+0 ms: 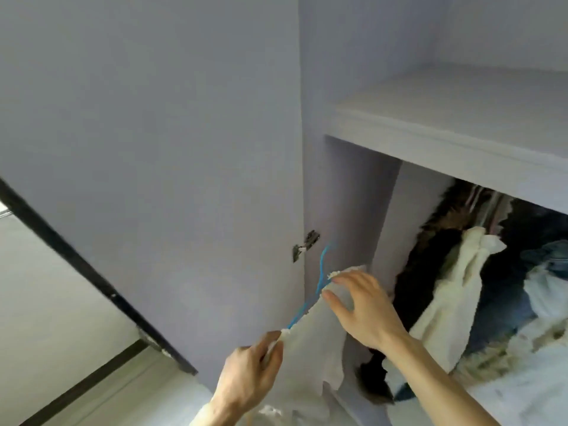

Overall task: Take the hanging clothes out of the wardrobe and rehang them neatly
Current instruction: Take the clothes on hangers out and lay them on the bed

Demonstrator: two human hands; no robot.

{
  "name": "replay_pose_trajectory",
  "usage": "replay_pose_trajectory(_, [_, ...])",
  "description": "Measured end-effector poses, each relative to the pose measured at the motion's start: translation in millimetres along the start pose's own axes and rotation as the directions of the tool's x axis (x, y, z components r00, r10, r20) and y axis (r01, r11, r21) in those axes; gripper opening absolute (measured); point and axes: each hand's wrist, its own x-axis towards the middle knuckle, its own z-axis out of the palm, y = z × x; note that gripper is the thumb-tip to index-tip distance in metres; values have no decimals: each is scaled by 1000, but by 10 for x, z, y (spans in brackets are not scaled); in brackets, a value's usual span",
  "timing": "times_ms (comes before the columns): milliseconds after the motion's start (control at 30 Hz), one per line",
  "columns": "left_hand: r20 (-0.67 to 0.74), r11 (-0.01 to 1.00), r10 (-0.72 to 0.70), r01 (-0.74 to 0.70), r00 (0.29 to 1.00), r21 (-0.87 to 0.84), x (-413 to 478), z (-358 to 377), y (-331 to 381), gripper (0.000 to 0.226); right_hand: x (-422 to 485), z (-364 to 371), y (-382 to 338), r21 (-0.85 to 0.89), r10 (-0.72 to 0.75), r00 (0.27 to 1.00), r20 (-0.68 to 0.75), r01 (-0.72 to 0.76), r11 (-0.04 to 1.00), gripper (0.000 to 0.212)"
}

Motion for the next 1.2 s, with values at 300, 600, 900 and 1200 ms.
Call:
replay_pose_trajectory(300, [-221, 930, -157, 219, 963, 294, -1946, -344, -793, 21, -780, 1300, -1248, 149, -186, 902, 389, 137, 979, 52])
replay_pose_trajectory(600, [-491, 800, -529, 600, 692, -16, -3667, -538, -648, 30, -2216, 1738, -2589, 328, -632, 608, 480, 544, 772, 56])
replay_pose_trajectory(900, [-589, 556, -766, 727, 260, -403, -4660, -763, -369, 28, -3221, 2002, -3598, 605, -887, 182, 425, 672, 427, 38])
replay_pose_trajectory(1200, [-474, 224, -873, 771, -114, -597, -5294, -775, -66, 34, -3285, 2475, -3892, 760, -915, -171, 364, 622, 186, 62])
